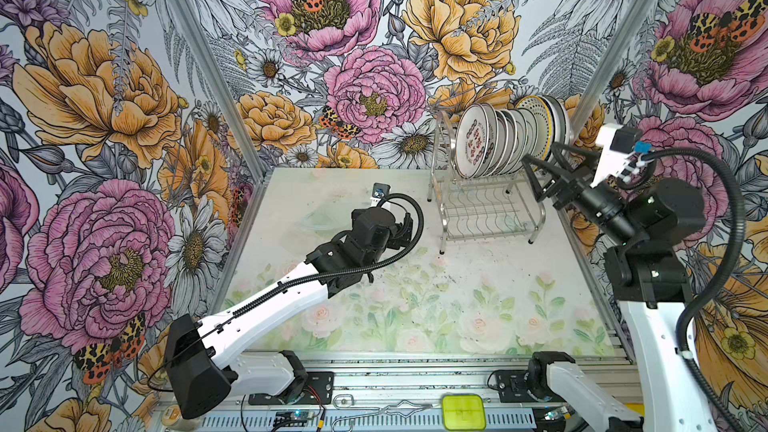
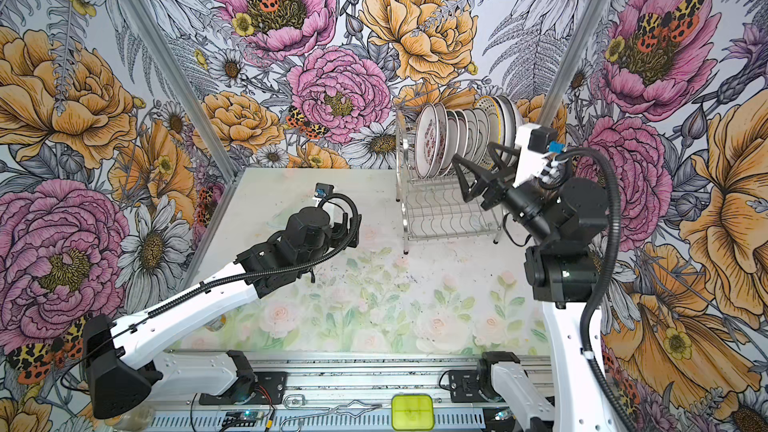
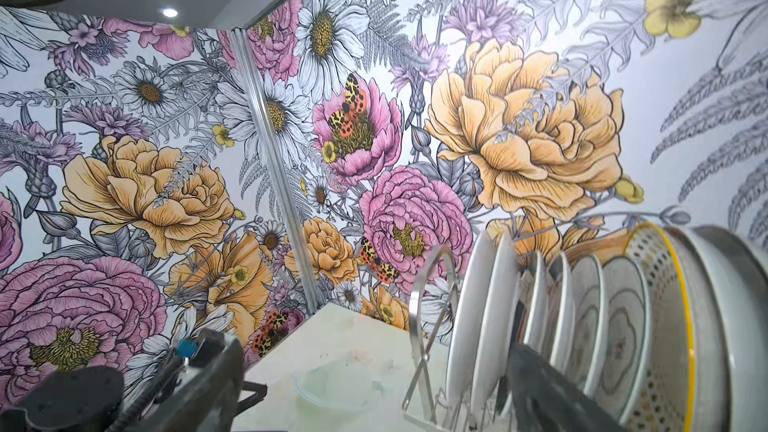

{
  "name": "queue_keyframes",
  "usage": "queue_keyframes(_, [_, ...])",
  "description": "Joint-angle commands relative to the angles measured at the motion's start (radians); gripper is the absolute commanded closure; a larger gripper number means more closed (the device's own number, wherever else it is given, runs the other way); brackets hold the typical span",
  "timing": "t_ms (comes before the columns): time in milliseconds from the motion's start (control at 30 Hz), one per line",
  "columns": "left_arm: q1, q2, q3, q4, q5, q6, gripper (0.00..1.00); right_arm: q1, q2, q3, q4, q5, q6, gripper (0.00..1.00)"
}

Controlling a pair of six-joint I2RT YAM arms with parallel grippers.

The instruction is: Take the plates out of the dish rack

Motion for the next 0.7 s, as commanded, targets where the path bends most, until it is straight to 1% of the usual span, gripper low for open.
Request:
queue_keyframes(0, [0.006, 0.008, 0.041, -0.022, 0.033, -0.047, 0.01, 0.005, 0.135, 0.151, -0.02, 0.031, -0.037, 0.0])
queue_keyframes(67, [0.013, 0.014, 0.058, -0.042, 0.048, -0.088, 0.01, 0.009, 0.206, 0.233, -0.021, 0.074, -0.001, 0.0])
queue_keyframes(133, [0.02, 0.014, 0.067, -0.064, 0.05, -0.119, 0.01, 0.022, 0.244, 0.264, -0.031, 0.148, 0.061, 0.01])
queue_keyframes(167, [0.022, 0.013, 0.072, -0.083, 0.031, -0.135, 0.01, 0.038, 0.251, 0.265, -0.034, 0.181, 0.074, 0.0])
queue_keyframes(233, [0.022, 0.0, 0.062, -0.093, 0.005, -0.143, 0.01, 0.08, 0.251, 0.257, -0.055, 0.269, 0.098, 0.01])
queue_keyframes(300, [0.019, -0.028, 0.037, -0.092, -0.022, -0.158, 0.01, 0.121, 0.262, 0.292, -0.094, 0.299, 0.078, 0.0])
queue_keyframes(333, [0.02, -0.046, 0.022, -0.092, -0.03, -0.163, 0.01, 0.138, 0.276, 0.331, -0.128, 0.302, 0.053, 0.01])
queue_keyframes(467, [0.026, -0.094, -0.019, -0.094, -0.044, -0.134, 0.01, 0.179, 0.362, 0.516, -0.274, 0.192, -0.094, 0.02])
queue_keyframes(567, [0.033, -0.106, -0.019, -0.118, -0.064, -0.109, 0.01, 0.201, 0.38, 0.549, -0.335, 0.197, -0.225, 0.01])
queue_keyframes(633, [0.041, -0.118, -0.03, -0.117, -0.063, -0.092, 0.01, 0.208, 0.384, 0.553, -0.35, 0.22, -0.324, 0.01])
queue_keyframes(667, [0.046, -0.125, -0.035, -0.117, -0.061, -0.084, 0.01, 0.211, 0.387, 0.551, -0.353, 0.253, -0.379, 0.0])
